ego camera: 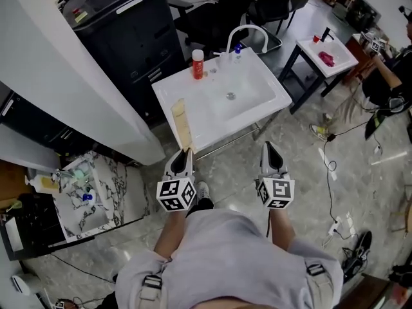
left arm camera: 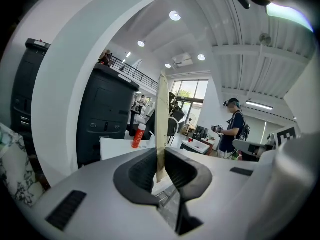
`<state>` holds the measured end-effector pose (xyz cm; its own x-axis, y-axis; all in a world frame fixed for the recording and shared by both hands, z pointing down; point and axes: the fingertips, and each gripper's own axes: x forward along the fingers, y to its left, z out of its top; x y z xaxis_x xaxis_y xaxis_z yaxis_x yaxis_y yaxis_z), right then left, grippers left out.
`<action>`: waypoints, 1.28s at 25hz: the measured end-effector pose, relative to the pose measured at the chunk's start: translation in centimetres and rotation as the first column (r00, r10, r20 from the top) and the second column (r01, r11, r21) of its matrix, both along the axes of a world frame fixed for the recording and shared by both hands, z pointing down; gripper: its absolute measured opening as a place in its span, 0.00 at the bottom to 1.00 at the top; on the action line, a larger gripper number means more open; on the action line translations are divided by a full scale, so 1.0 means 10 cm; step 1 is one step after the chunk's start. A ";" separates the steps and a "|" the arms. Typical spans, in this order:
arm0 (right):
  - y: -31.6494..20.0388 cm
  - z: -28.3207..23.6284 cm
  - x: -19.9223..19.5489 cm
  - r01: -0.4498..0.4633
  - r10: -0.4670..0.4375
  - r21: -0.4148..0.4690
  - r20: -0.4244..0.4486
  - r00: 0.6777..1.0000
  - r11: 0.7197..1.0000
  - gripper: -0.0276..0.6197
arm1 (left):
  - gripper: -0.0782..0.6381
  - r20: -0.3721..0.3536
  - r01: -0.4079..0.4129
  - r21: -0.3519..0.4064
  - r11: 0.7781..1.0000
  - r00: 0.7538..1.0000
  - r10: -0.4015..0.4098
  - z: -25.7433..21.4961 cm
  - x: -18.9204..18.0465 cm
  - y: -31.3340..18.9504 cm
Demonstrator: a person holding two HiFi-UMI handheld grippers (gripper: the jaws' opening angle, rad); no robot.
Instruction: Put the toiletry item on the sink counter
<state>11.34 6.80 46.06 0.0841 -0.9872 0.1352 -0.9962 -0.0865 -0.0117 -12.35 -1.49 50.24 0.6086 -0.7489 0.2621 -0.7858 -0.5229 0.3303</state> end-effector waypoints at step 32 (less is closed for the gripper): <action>-2.06 0.08 -0.52 0.107 -0.107 -0.034 0.006 0.994 0.994 0.05 | 0.17 -0.007 0.047 -0.039 0.998 0.999 -0.047 0.16 -0.40 -1.73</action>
